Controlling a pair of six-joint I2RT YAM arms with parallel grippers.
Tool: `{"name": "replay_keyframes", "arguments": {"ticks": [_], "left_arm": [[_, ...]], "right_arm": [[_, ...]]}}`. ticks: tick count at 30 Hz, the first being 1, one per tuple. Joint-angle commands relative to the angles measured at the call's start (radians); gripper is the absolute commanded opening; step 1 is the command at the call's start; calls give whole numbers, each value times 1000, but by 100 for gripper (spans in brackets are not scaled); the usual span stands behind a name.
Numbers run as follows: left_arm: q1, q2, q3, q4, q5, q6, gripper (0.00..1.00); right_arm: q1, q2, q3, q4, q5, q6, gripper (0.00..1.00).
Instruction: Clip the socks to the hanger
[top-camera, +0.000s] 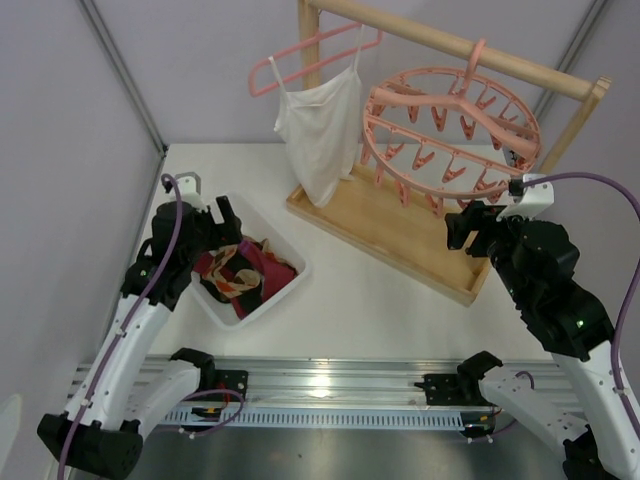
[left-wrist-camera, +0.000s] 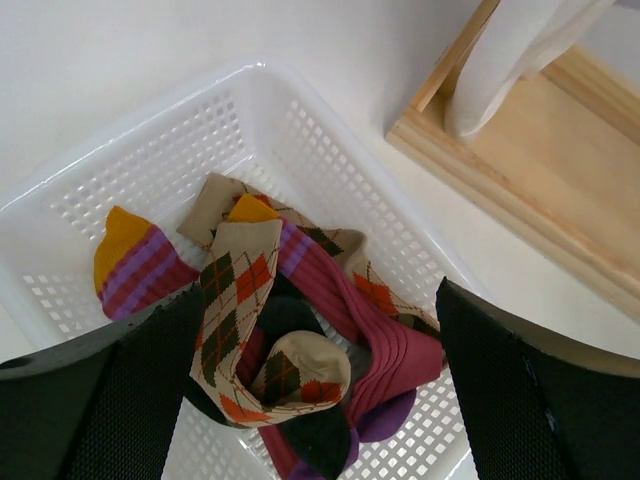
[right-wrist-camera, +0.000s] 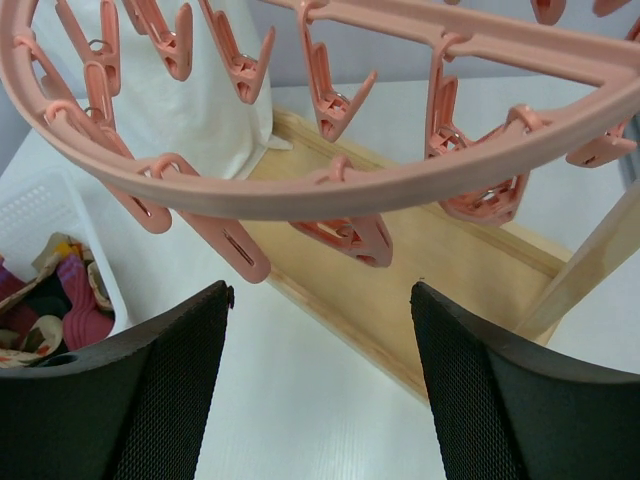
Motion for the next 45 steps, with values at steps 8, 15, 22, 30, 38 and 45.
{"name": "replay_keyframes", "arguments": {"ticks": [8, 15, 22, 30, 38, 45], "left_arm": [[7, -65, -75, 52, 40, 25, 99], [5, -79, -80, 50, 43, 25, 100], [7, -83, -81, 47, 41, 27, 99], [5, -79, -83, 46, 40, 27, 99], [5, -77, -80, 43, 41, 27, 100], [5, -80, -83, 46, 43, 27, 99]], "right_arm": [[-1, 91, 75, 28, 106, -111, 75], [-10, 120, 69, 69, 155, -139, 72], [-24, 137, 63, 97, 175, -159, 71], [-42, 134, 58, 106, 177, -168, 68], [-73, 144, 54, 141, 163, -188, 68], [-130, 149, 29, 183, 102, -199, 68]]}}
